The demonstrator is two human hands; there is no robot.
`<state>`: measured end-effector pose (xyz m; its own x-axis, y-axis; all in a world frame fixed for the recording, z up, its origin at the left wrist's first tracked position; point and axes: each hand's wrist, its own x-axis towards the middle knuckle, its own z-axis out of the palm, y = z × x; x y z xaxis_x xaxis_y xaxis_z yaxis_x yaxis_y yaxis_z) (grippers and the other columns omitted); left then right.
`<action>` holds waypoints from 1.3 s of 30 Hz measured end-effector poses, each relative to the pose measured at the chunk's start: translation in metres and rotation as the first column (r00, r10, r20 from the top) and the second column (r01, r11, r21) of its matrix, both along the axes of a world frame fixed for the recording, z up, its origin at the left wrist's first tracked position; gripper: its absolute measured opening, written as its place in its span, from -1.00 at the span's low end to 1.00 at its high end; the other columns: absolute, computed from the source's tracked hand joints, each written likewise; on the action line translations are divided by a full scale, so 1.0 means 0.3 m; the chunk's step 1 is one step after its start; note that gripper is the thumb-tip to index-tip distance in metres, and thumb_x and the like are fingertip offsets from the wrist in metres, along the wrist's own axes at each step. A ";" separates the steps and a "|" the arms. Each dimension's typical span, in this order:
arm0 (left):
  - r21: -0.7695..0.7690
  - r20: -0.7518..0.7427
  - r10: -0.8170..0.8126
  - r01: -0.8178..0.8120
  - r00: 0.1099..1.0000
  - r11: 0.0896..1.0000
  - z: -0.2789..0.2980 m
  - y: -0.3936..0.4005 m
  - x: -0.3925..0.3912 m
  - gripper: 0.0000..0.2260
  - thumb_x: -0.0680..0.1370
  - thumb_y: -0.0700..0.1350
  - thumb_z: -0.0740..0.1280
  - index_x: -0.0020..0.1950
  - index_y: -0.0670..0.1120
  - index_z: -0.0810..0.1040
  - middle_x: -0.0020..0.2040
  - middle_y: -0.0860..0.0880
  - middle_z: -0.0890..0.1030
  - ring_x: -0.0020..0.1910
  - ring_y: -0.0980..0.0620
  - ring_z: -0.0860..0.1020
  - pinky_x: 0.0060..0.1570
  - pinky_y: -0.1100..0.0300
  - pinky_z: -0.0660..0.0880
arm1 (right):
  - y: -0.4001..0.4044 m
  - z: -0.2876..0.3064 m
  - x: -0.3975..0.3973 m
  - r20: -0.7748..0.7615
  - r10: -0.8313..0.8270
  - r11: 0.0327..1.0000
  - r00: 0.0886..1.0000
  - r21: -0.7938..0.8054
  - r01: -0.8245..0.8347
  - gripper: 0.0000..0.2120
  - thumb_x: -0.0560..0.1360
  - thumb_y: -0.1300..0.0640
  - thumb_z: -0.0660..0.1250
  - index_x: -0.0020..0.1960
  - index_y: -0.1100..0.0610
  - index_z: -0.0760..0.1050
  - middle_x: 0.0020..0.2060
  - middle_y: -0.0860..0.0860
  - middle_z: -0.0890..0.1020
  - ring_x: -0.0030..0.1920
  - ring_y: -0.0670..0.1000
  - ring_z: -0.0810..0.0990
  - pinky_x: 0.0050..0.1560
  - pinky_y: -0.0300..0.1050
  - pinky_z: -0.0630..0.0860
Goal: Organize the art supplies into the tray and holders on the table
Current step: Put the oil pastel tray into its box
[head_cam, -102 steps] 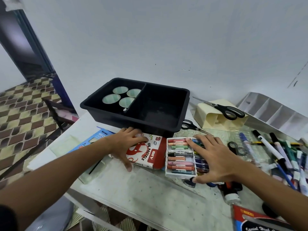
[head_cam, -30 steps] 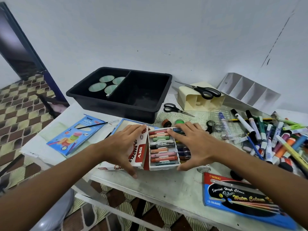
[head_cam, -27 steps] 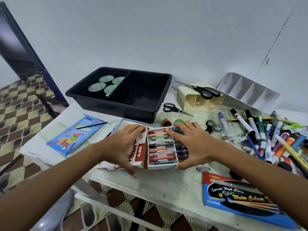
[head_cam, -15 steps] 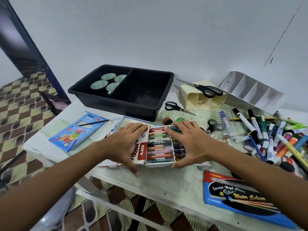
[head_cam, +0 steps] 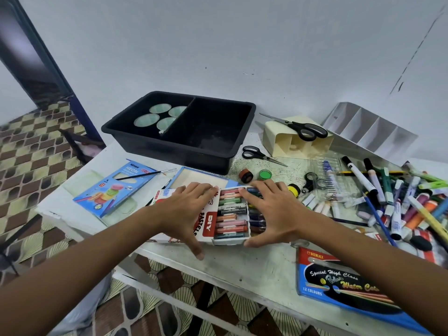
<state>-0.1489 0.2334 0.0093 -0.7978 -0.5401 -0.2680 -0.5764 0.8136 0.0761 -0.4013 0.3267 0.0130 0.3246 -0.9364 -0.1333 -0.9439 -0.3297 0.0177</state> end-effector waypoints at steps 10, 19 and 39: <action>0.000 0.002 0.037 -0.037 0.999 0.999 -0.030 0.005 0.011 0.27 0.11 0.60 0.31 0.58 0.02 -0.19 0.56 0.05 -0.04 0.47 0.07 -0.06 0.48 -0.02 -0.03 | 0.015 -0.045 0.052 0.021 -0.023 0.999 1.000 -0.044 0.024 0.17 0.20 -0.67 -0.07 0.58 0.07 -0.04 0.50 0.12 0.14 0.44 0.16 0.10 0.45 0.18 0.06; -0.034 -0.077 0.008 -0.011 0.997 0.999 -0.038 0.024 0.089 0.23 0.14 0.62 0.26 0.59 -0.01 -0.10 0.53 0.01 0.05 0.45 0.07 -0.01 0.40 0.10 -0.04 | 0.046 -0.046 0.110 0.006 -0.001 0.999 1.000 -0.046 0.001 0.20 0.21 -0.69 -0.05 0.56 0.15 0.03 0.46 0.18 0.24 0.41 0.22 0.19 0.42 0.24 0.12; -0.040 -0.095 -0.008 0.004 0.995 0.999 -0.048 0.067 0.128 0.25 0.13 0.51 0.41 0.59 -0.09 -0.03 0.52 -0.04 0.10 0.48 -0.01 0.04 0.41 0.18 0.00 | 0.052 -0.096 0.244 0.089 -0.010 0.997 0.996 -0.074 0.017 0.25 0.16 -0.71 -0.05 0.55 0.16 0.05 0.47 0.11 0.24 0.41 0.14 0.20 0.44 0.20 0.10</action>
